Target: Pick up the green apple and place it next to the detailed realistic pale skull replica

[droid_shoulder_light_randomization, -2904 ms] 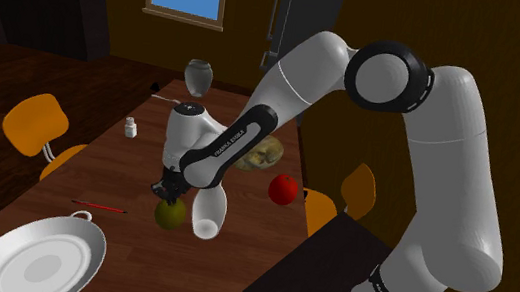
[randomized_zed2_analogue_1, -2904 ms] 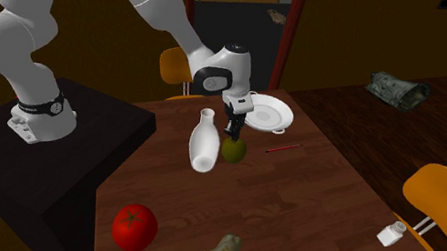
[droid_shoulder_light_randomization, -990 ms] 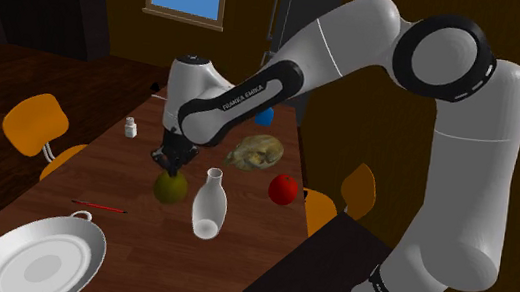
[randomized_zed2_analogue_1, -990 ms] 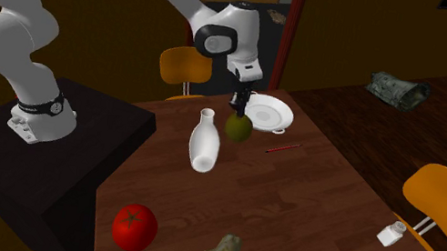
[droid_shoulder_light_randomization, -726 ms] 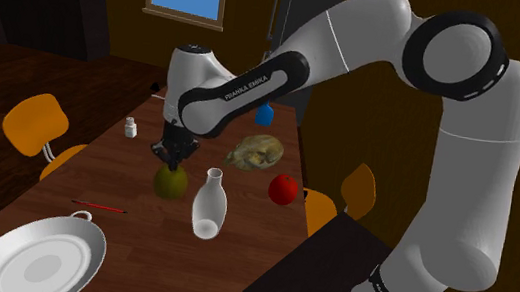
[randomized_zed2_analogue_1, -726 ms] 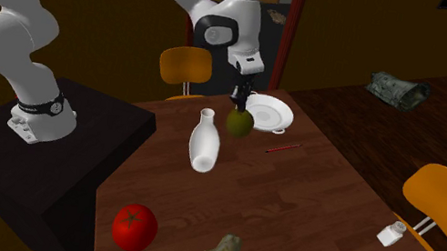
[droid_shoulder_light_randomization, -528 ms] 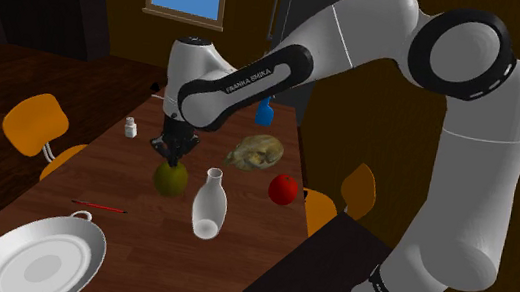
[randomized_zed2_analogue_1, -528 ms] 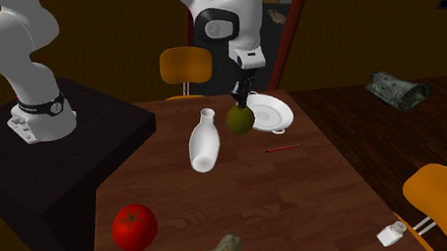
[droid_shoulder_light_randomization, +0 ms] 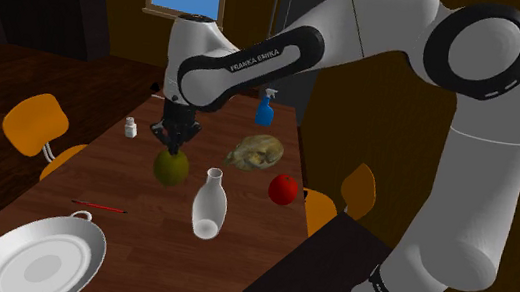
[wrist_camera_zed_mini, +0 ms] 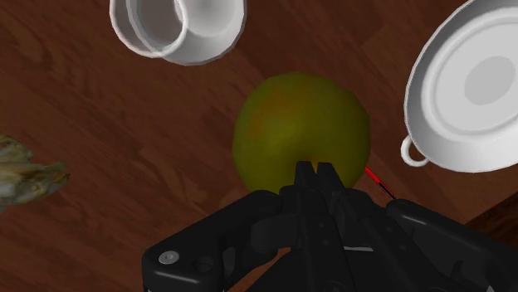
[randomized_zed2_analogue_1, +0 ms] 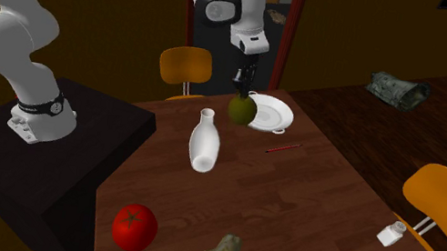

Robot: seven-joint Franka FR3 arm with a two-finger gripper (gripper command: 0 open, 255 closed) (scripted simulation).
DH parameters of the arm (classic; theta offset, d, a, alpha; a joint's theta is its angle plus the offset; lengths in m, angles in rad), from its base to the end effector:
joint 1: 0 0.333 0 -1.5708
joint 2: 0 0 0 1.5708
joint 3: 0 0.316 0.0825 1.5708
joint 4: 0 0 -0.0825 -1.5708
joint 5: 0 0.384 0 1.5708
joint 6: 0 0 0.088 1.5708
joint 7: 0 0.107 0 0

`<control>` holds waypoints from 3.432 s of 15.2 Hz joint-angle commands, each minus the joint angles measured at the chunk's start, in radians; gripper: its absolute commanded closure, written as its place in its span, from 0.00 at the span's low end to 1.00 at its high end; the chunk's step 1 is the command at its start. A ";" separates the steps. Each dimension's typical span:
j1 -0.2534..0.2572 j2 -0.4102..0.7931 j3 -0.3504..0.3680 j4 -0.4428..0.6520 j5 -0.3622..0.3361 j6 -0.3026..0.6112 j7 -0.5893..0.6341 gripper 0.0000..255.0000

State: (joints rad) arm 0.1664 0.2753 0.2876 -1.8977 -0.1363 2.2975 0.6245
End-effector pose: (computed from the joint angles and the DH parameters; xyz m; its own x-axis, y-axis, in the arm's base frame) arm 0.5706 0.2642 0.3765 0.9858 -0.1047 0.1317 -0.0988 -0.9938 -0.0505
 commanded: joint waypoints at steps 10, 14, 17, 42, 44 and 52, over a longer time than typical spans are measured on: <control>-0.098 -0.134 -0.029 -0.114 0.078 -0.009 -0.166 1.00; -0.155 -0.189 -0.063 -0.184 0.116 0.009 -0.275 1.00; -0.194 -0.221 -0.093 -0.223 0.141 0.017 -0.359 1.00; -0.248 -0.089 -0.150 -0.356 0.144 0.279 -0.476 1.00; -0.246 -0.068 -0.151 -0.360 0.140 0.304 -0.473 1.00; -0.239 0.021 -0.160 -0.368 0.121 0.400 -0.462 1.00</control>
State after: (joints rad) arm -0.0740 0.2842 0.1287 -2.2651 -0.0130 2.6845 0.1607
